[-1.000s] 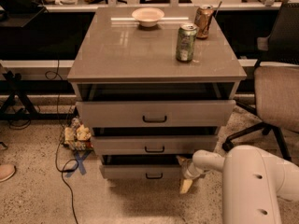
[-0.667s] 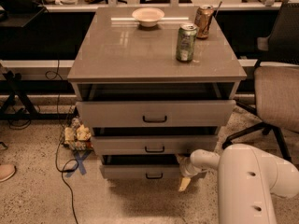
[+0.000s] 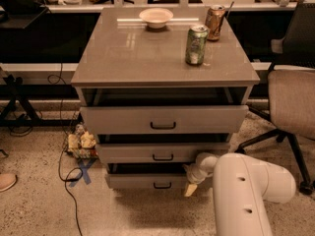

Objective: Open bottom drawer

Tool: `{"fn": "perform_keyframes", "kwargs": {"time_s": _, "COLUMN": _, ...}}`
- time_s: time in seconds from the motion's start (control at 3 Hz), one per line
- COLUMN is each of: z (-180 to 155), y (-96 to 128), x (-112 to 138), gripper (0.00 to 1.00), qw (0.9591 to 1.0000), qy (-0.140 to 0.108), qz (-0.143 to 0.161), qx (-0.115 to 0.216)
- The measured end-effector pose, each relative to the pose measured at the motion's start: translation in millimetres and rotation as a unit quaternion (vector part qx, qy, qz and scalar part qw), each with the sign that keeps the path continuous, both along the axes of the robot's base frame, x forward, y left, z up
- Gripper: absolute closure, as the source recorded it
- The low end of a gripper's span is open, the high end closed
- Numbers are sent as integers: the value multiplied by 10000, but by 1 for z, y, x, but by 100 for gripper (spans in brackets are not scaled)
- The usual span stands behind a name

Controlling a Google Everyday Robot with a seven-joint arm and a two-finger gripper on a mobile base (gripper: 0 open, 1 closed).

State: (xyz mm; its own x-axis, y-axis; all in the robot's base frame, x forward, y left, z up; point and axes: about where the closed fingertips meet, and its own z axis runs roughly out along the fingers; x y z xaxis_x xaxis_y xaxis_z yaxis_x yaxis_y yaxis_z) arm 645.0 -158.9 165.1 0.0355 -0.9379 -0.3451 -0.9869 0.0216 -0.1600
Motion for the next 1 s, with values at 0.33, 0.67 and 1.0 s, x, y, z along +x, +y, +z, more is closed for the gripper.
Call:
{"fn": "perform_keyframes", "kwargs": {"time_s": 0.33, "z": 2, "y": -5, "x": 3, "gripper": 42, "qw": 10000, "qy": 16, "qz": -78, "qx": -17}}
{"fn": "perform_keyframes", "kwargs": {"time_s": 0.67, "z": 6, "y": -14, "x": -8, "gripper": 65, "qw": 9998, "qy": 6, "qz": -202, "qx": -30}}
{"fn": "perform_keyframes", "kwargs": {"time_s": 1.0, "z": 6, "y": -23, "x": -20, "gripper": 89, "qw": 9995, "qy": 74, "qz": -300, "qx": -18}}
